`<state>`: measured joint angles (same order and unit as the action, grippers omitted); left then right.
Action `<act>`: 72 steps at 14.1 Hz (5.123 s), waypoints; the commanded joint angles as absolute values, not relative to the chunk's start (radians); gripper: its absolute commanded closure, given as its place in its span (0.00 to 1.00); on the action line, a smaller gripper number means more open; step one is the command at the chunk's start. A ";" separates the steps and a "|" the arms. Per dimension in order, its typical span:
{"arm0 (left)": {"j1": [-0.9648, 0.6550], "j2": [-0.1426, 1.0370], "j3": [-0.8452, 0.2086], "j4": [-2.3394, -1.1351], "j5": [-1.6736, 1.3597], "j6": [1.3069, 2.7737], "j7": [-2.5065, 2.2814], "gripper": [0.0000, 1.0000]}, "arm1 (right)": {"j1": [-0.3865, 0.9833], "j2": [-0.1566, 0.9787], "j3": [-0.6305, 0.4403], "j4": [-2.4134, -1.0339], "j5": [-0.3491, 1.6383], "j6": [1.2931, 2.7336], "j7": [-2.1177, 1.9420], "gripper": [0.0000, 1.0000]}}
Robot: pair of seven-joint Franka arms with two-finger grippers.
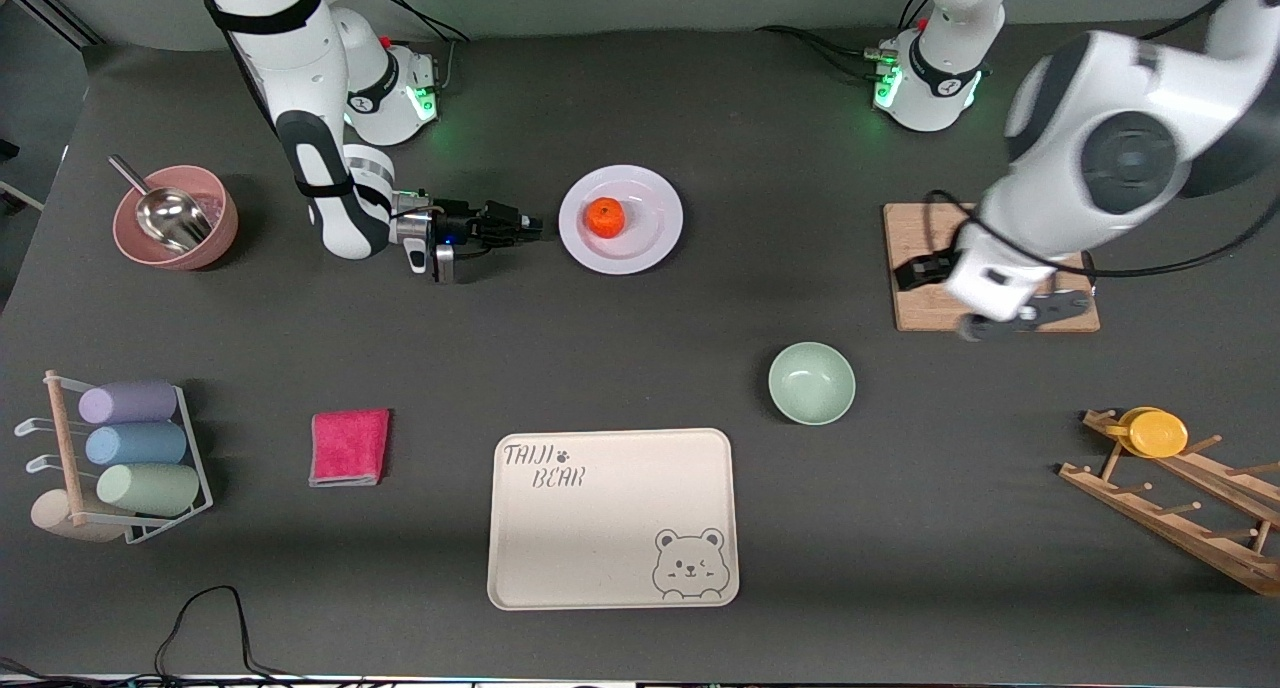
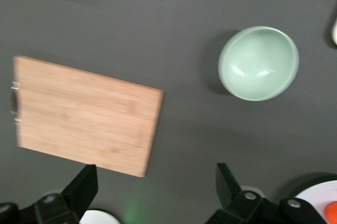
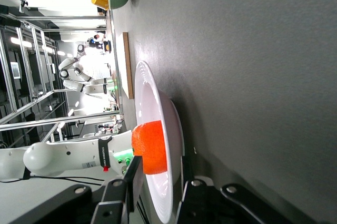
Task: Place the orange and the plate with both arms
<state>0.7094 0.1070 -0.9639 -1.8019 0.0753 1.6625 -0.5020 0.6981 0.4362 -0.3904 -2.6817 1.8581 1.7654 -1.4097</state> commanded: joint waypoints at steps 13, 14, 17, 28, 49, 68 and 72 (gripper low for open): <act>0.890 0.034 -0.779 -1.484 0.083 1.453 -0.012 0.00 | 0.833 0.508 -0.314 -2.655 2.134 1.764 -1.502 0.66; 0.890 0.034 -0.778 -1.482 0.083 1.447 -0.011 0.00 | 0.827 0.514 -0.310 -2.655 2.134 1.764 -1.520 0.68; 0.791 0.035 -0.654 -1.479 0.087 1.442 0.032 0.00 | 0.825 0.520 -0.308 -2.657 2.134 1.763 -1.528 0.69; 0.034 0.035 0.057 -1.565 0.042 1.483 0.029 0.00 | 0.822 0.526 -0.299 -2.657 2.135 1.753 -1.559 1.00; 0.038 -0.146 0.055 -1.862 0.034 1.638 0.037 0.00 | 0.462 0.100 -0.305 -2.564 1.700 1.704 -1.036 1.00; 0.038 -0.158 0.055 -1.875 0.038 1.658 0.038 0.00 | 0.302 1.054 -0.298 -1.076 1.847 1.765 -0.471 1.00; 0.040 -0.156 0.055 -1.875 0.038 1.660 0.038 0.00 | 0.308 1.087 -0.298 -1.077 1.861 1.789 -0.527 1.00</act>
<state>0.0523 -0.1313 0.0442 -1.8506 0.0377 1.6445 0.0334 0.3193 1.0426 -0.3025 -1.1341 1.8321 1.7896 -0.5234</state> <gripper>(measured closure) 0.000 0.965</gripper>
